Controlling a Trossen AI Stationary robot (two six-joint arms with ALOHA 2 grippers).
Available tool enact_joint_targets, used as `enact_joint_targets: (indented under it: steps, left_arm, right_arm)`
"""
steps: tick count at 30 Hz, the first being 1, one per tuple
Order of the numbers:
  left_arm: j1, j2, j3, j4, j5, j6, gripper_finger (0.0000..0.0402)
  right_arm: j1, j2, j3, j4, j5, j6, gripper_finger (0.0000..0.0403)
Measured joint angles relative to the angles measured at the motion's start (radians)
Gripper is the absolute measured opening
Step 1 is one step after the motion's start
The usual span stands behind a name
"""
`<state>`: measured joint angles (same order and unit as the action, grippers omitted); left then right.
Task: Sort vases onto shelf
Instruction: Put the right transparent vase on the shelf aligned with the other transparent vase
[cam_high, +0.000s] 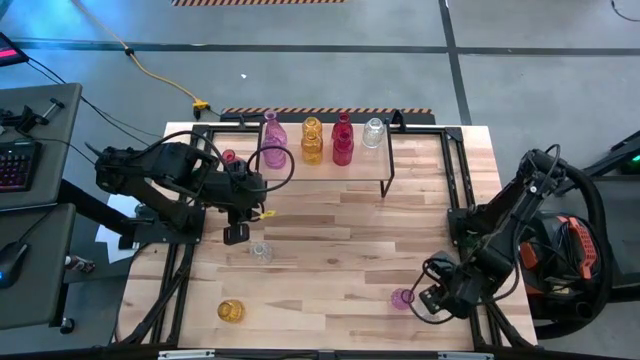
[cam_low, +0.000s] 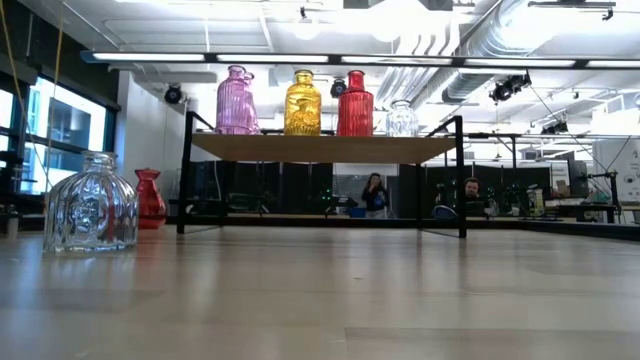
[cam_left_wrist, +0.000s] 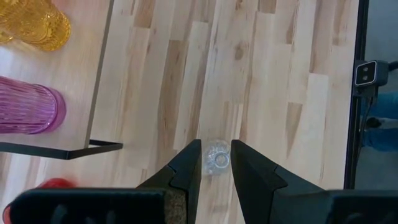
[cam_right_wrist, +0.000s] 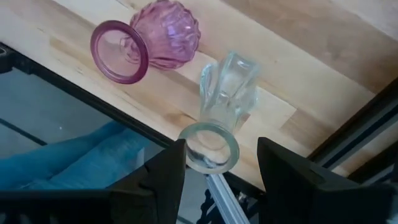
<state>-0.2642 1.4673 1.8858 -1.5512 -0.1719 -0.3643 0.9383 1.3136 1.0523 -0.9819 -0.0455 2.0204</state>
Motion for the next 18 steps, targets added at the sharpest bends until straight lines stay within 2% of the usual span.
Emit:
enact_joint_targets:
  steps: [14,18]
  left_arm:
    - [0.000,0.000,0.000,0.008,0.000,0.000,0.0076]
    - [0.000,0.000,0.000,0.008,0.000,0.000,0.0076]
  right_arm:
    - [0.040,0.018,0.007,-0.075,0.009,0.074,0.0181]
    - [0.039,0.050,0.007,-0.038,0.009,0.056,0.0181]
